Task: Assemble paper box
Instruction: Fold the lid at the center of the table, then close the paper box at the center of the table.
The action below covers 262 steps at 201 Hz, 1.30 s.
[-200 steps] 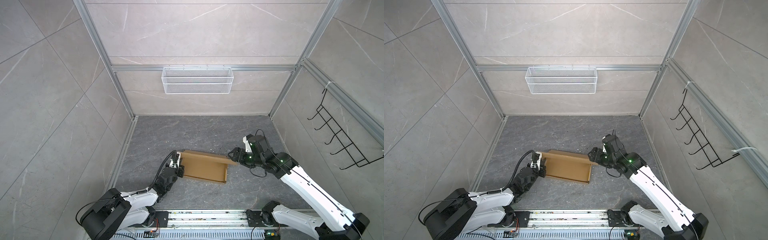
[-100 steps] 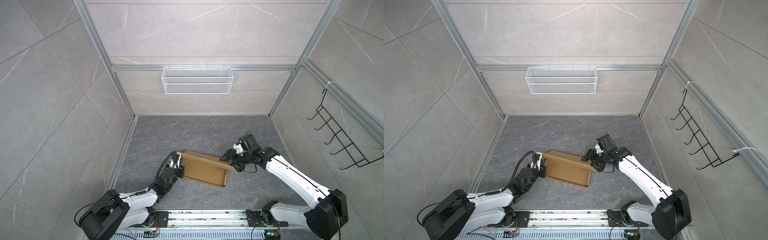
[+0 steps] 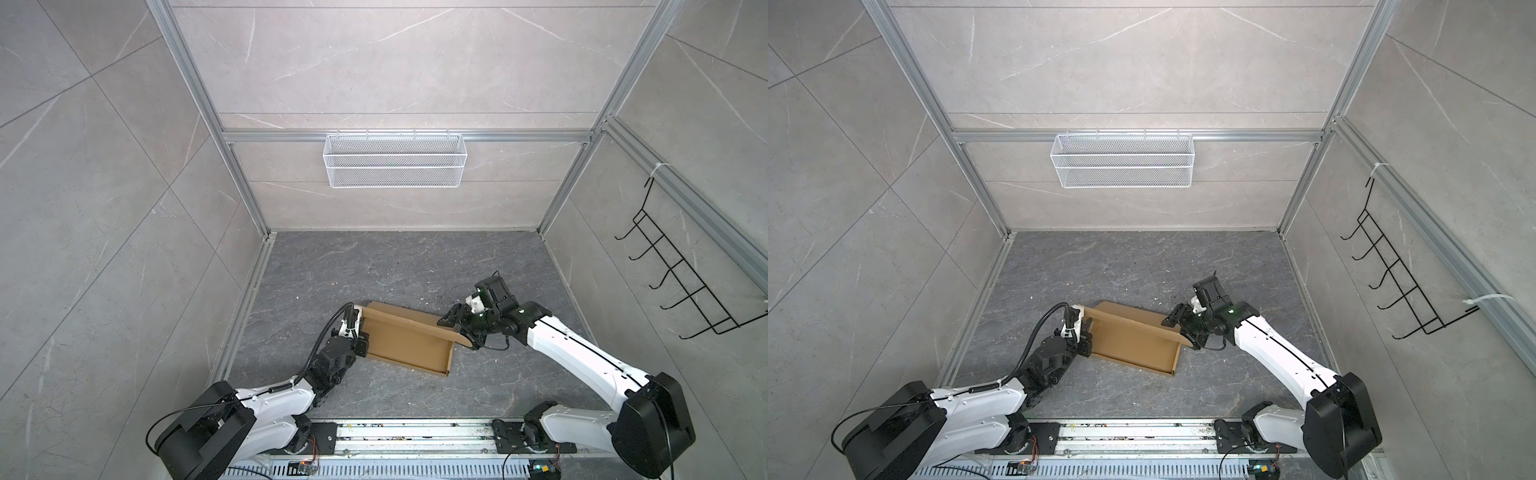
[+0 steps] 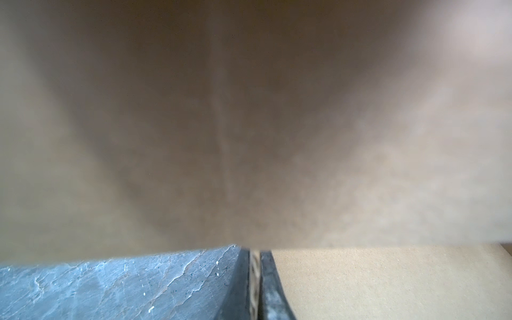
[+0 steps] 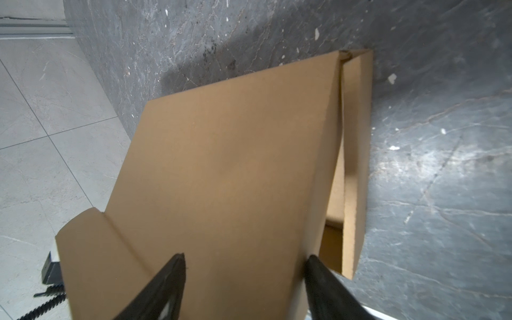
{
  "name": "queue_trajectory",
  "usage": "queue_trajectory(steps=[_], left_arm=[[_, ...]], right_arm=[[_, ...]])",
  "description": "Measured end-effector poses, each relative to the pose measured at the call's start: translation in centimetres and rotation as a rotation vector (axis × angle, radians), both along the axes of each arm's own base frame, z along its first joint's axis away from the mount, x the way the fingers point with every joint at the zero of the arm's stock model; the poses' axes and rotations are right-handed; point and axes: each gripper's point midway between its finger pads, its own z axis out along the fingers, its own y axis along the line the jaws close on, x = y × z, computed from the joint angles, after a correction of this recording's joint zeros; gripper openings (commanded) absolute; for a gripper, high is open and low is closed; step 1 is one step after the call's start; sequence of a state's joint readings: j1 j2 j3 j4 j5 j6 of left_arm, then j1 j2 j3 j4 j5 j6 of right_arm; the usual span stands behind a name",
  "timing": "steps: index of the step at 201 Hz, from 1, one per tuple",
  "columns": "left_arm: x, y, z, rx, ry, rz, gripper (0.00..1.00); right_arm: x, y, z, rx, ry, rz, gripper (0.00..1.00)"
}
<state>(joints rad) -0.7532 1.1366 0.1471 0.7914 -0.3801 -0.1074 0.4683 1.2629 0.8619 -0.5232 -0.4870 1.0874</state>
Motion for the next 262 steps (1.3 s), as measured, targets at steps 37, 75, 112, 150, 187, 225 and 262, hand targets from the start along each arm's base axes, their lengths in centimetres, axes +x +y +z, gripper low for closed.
queue_trajectory(steps=[37,75,112,150,187,225,262], left_arm=[[-0.3,0.0,-0.3,0.0,0.019,0.008,0.14],[-1.2,0.4,-0.8,0.009,0.062,0.004,0.29],[-1.9,0.9,0.1,-0.021,0.065,0.008,0.37],[-2.4,1.4,0.5,-0.035,0.07,0.012,0.41],[-3.1,1.9,0.7,-0.038,0.082,0.011,0.45],[-3.9,2.8,1.9,-0.069,0.072,0.016,0.47],[-4.6,3.5,1.9,-0.075,0.088,0.022,0.47]], right_arm=[[0.2,-0.1,-1.0,0.002,0.011,-0.018,0.66],[0.8,-0.2,-0.7,0.012,-0.005,-0.031,0.64],[1.2,-0.2,-0.6,0.022,-0.021,-0.038,0.62],[1.4,-0.1,-0.7,0.03,-0.035,-0.039,0.59],[1.4,-0.1,-1.0,0.028,-0.033,-0.039,0.58],[1.5,-0.1,-1.1,0.028,-0.033,-0.04,0.57],[1.7,-0.1,-1.1,0.029,-0.036,-0.041,0.56]])
